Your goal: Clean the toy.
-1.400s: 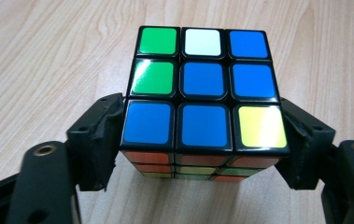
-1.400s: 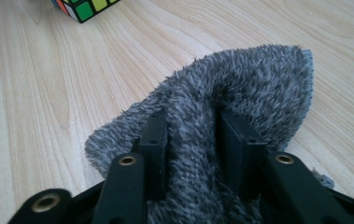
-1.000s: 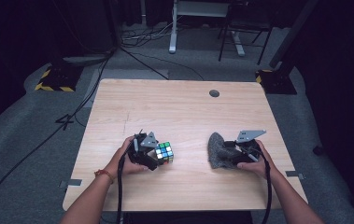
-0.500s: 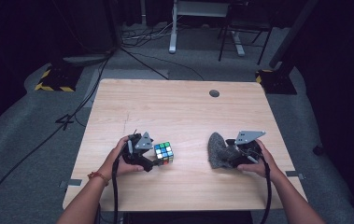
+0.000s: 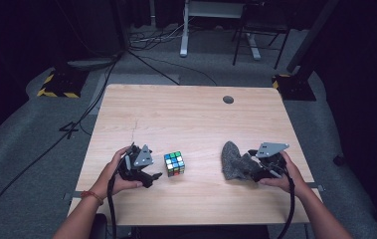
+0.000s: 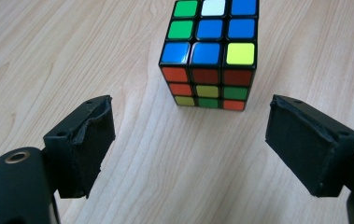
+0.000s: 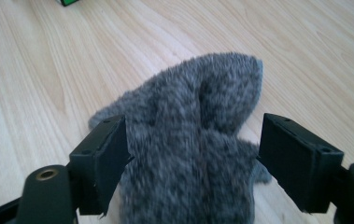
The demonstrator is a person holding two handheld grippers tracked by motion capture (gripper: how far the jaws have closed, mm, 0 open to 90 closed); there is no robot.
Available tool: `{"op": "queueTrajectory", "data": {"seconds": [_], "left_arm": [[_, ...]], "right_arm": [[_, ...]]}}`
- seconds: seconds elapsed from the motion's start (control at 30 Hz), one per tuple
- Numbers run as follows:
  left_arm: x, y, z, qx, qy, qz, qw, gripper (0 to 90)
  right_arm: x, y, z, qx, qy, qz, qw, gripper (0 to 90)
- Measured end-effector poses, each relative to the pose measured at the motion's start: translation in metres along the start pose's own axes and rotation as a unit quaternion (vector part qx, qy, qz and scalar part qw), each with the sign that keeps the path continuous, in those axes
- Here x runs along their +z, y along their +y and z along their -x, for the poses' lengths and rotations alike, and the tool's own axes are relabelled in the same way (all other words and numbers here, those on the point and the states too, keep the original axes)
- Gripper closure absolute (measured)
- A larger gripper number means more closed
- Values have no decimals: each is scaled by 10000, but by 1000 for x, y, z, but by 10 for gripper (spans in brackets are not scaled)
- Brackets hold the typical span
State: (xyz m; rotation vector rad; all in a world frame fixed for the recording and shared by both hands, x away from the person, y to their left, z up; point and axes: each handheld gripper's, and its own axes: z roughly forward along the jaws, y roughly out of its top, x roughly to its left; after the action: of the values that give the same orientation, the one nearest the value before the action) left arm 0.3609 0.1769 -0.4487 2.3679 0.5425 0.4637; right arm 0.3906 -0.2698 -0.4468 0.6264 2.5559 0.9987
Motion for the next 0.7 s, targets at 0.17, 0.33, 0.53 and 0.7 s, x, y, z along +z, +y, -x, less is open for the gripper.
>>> {"op": "queueTrajectory", "data": {"seconds": [0.17, 0.33, 0.53, 0.7], "left_arm": [[-5, -11, 2, -36, 141, -140, 9998, 165], [-7, -22, 1, -159, 199, -204, 9995, 164], [-5, -32, 0, -242, 222, -254, 9991, 165], [-1, -39, 0, -266, 205, -336, 9989, 165]], "right_arm": [[-12, -13, 1, 45, -165, -7, 9999, 245], [-21, -26, -1, -18, -280, -87, 9996, 245], [-29, -47, -1, 128, -279, -101, 9995, 248], [-32, -71, 2, 422, -359, -165, 9983, 247]]}}
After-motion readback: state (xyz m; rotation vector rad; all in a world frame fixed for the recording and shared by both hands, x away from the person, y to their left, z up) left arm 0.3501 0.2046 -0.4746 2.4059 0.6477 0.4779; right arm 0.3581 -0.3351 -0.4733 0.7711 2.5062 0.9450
